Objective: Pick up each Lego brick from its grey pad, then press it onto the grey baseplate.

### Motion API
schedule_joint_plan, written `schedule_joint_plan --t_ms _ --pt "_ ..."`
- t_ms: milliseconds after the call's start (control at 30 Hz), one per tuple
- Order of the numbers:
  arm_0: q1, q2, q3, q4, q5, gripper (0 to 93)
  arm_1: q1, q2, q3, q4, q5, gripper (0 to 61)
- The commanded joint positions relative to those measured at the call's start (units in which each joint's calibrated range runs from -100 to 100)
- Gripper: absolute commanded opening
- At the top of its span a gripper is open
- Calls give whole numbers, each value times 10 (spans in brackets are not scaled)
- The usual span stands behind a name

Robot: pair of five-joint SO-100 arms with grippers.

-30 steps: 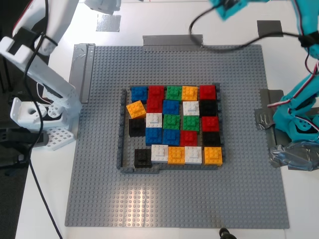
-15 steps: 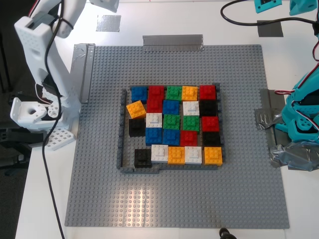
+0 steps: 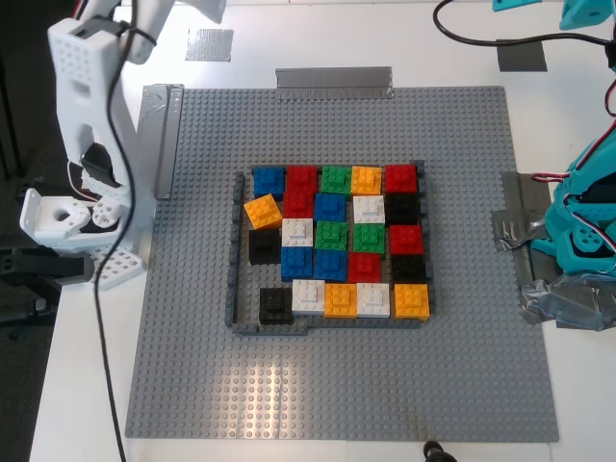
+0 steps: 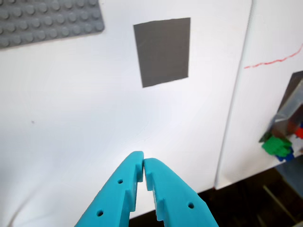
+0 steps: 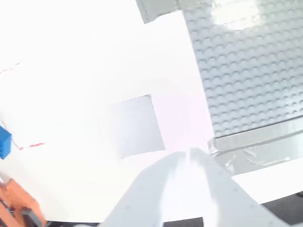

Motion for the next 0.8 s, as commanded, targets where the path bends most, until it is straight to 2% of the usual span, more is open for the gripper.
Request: schedule_joint_plan --t_ms 0,100,400,767 --pt "1 -4 -2 -3 3 0 12 -157 197 -72 17 1" --pt "3 -4 9 -5 3 0 11 -190 274 -122 22 1" --pt "4 -5 53 -7 5 0 2 -175 267 -90 24 1" --pt "2 -6 54 -7 4 0 -7 -196 310 -111 17 1"
